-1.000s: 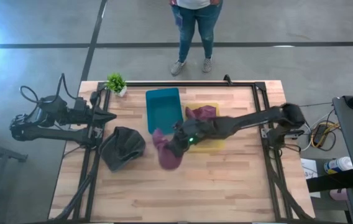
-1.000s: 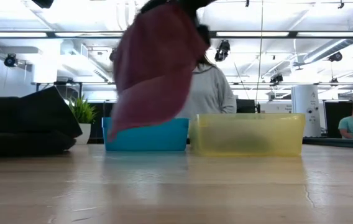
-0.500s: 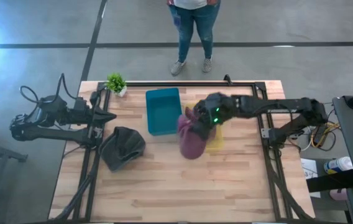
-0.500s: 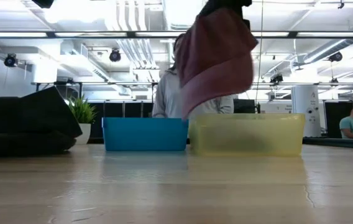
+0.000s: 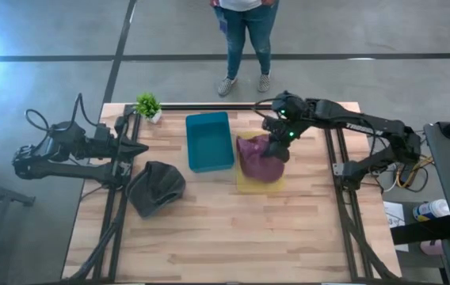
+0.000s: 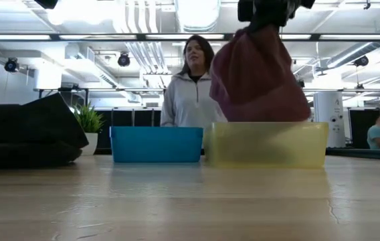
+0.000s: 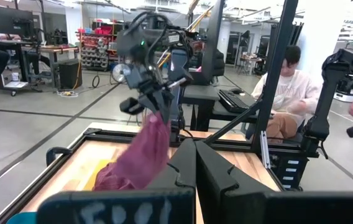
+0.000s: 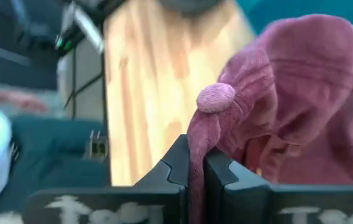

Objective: Pick & Place hat
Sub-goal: Put the red cap into the yellow bin

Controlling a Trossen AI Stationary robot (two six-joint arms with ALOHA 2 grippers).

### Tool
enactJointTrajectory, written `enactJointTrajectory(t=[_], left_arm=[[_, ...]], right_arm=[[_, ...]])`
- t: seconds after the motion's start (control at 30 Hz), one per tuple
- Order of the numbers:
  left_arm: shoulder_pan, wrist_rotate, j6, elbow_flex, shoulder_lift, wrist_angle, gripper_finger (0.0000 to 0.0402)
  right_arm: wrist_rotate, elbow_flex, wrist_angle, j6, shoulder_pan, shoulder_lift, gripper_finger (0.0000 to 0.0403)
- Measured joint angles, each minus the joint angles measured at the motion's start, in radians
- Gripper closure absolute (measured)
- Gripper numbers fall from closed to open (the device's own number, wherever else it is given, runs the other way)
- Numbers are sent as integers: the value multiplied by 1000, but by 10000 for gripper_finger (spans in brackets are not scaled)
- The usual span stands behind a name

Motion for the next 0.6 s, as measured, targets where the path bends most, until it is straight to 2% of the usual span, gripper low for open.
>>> enactJointTrajectory(t=[0.27,0.6], left_arm=[[0,0,0,0,0,0,401],[0,0,0,0,0,0,401]], right_arm=[[-106,0,-22,-158,-66,83,394],[-112,-78,-43,-176,-106,145,394]])
